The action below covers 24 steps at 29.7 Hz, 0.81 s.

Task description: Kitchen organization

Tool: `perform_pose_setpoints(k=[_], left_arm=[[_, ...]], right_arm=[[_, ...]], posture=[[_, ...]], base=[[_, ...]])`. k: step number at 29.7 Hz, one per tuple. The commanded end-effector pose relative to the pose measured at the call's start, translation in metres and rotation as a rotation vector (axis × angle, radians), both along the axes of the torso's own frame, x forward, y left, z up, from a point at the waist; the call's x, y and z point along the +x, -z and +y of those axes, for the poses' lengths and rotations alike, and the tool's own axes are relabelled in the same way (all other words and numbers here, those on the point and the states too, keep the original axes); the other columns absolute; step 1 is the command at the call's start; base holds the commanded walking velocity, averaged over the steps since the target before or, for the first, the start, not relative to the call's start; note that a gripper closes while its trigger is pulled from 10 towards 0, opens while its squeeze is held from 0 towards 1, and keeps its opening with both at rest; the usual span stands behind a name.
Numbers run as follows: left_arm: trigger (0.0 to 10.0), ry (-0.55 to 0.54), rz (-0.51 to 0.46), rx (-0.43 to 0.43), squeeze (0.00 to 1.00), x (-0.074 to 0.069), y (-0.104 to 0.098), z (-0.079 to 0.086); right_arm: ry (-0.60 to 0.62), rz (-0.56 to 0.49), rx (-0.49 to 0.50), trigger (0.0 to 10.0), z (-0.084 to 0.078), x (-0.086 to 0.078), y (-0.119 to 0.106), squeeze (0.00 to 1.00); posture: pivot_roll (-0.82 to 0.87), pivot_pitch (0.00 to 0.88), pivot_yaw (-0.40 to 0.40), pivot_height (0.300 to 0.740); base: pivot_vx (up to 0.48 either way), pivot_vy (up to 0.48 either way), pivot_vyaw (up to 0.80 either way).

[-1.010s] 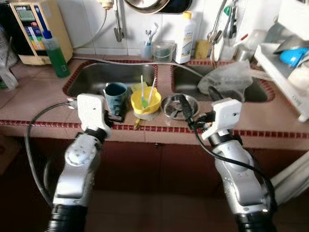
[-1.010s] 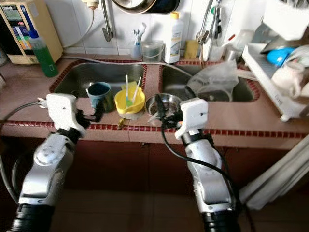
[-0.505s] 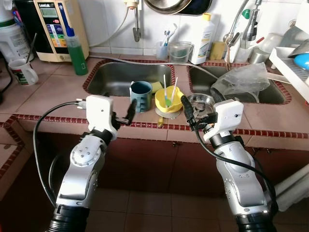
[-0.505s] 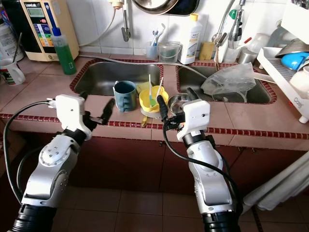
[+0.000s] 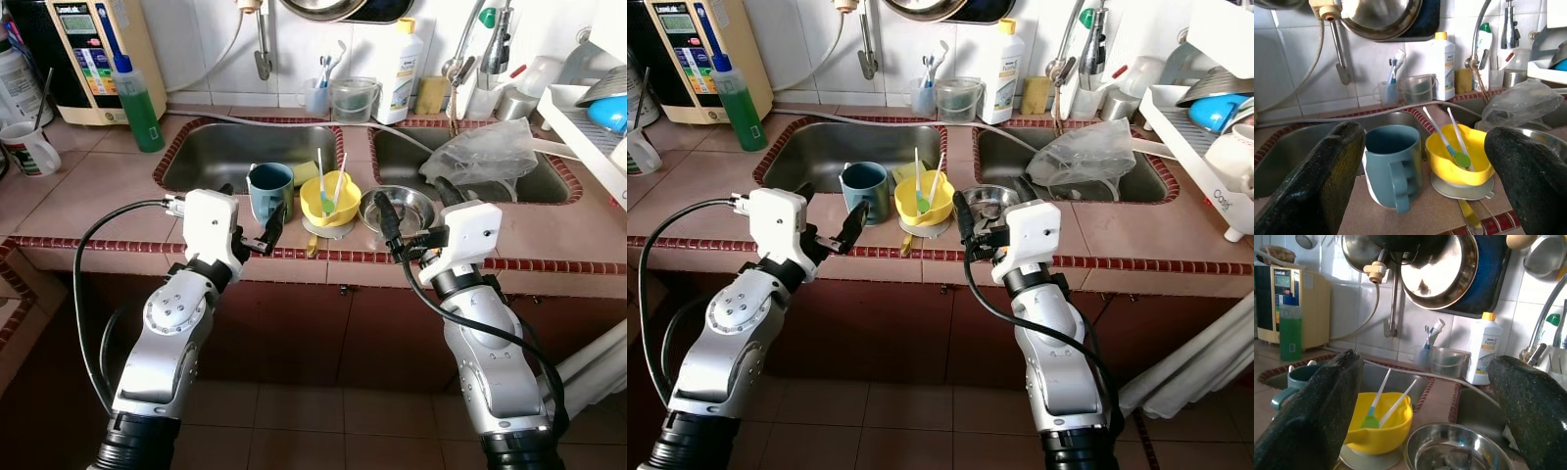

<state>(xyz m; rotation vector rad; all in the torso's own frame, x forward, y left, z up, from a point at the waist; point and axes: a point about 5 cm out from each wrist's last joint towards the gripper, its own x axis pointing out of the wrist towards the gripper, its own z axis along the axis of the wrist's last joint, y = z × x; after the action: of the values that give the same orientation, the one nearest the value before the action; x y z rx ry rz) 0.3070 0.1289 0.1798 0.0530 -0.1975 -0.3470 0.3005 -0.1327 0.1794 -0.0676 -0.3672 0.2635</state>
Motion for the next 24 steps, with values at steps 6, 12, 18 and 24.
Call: perform_pose_setpoints(k=[6, 12, 18, 24], left_arm=[[10.0, 0.019, -0.018, 0.004, 0.0, 0.0006, -0.0072, -0.0033], [10.0, 0.019, -0.019, 0.0, 0.0, 0.0006, -0.0077, -0.0037], [10.0, 0.014, -0.015, -0.017, 0.0, 0.0008, -0.0084, -0.0038], [10.0, 0.011, -0.019, -0.018, 0.0, 0.0009, -0.0096, -0.0029]], right_arm=[[0.004, -0.024, -0.001, 10.0, -0.0007, -0.0017, -0.0067, 0.0], [0.003, -0.024, -0.003, 10.0, -0.0011, -0.0019, -0.0069, 0.0], [0.004, -0.023, -0.005, 10.0, -0.0019, -0.0021, -0.0066, 0.0], [0.003, -0.022, -0.005, 10.0, -0.0018, -0.0023, -0.0064, 0.0]], posture=[[-0.08, 0.0, 0.028, 0.74], [-0.08, 0.0, 0.027, 0.74], [-0.08, 0.0, 0.026, 0.74], [-0.08, 0.0, 0.025, 0.74]], base=[[0.294, 0.0, 0.0], [0.323, 0.0, 0.0], [0.294, 0.0, 0.0], [0.248, 0.0, 0.0]])
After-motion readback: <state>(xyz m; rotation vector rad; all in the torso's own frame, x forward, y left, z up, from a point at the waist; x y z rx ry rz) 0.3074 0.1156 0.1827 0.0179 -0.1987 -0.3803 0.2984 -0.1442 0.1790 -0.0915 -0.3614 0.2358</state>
